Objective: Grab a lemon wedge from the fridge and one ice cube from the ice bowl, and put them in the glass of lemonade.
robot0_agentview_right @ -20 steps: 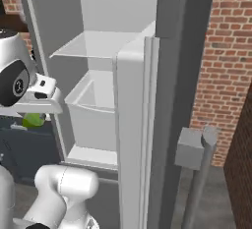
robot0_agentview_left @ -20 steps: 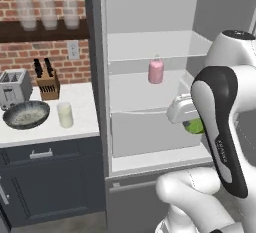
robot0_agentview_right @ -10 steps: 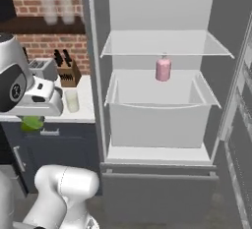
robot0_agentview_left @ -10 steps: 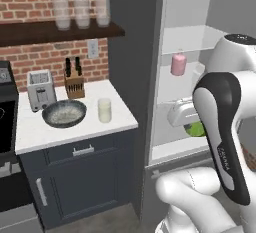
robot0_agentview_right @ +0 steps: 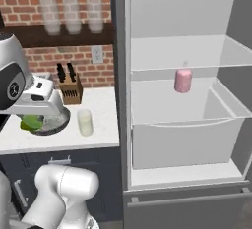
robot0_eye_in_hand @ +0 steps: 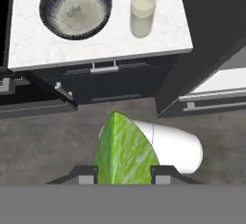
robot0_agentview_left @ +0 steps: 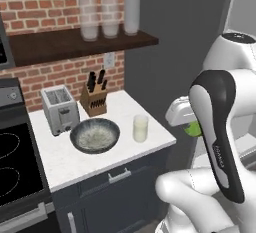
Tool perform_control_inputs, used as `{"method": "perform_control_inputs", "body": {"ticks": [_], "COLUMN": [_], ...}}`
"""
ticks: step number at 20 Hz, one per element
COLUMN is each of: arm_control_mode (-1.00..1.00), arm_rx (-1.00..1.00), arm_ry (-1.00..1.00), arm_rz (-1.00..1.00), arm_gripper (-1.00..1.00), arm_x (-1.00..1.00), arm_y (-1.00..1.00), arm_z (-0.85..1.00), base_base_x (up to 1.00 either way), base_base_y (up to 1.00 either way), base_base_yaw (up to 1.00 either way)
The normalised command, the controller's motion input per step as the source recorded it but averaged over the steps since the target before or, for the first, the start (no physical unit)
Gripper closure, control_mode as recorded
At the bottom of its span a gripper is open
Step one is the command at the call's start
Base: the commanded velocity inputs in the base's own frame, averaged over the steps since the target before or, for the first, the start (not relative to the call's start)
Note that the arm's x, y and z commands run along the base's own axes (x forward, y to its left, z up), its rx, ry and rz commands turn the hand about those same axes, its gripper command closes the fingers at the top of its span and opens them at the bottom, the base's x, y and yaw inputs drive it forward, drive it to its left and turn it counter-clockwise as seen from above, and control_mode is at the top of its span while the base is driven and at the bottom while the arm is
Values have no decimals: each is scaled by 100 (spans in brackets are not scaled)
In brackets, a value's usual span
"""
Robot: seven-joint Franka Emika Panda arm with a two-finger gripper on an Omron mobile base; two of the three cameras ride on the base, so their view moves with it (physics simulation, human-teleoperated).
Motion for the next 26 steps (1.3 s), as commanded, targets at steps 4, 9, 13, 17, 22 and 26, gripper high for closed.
{"method": "perform_control_inputs", "body": {"ticks": [4, 9, 13, 17, 22, 26], "arm_control_mode": [100, 100, 100, -100, -100, -100], "arm_rx": [0, 0, 0, 0, 0, 0], "arm_ry": [0, 0, 0, 0, -11, -14], "arm_rz": [0, 0, 0, 0, 0, -3], "arm_gripper": [100, 100, 100, 100, 100, 100], "arm_x": [0, 0, 0, 0, 10, 22], "arm_y": [0, 0, 0, 0, 8, 3], "arm_z": [0, 0, 0, 0, -4, 0], "base_base_x": [68, 12, 0, 0, 0, 0], "base_base_y": [53, 15, 1, 0, 0, 0], "base_base_yaw": [-7, -1, 0, 0, 0, 0]}}
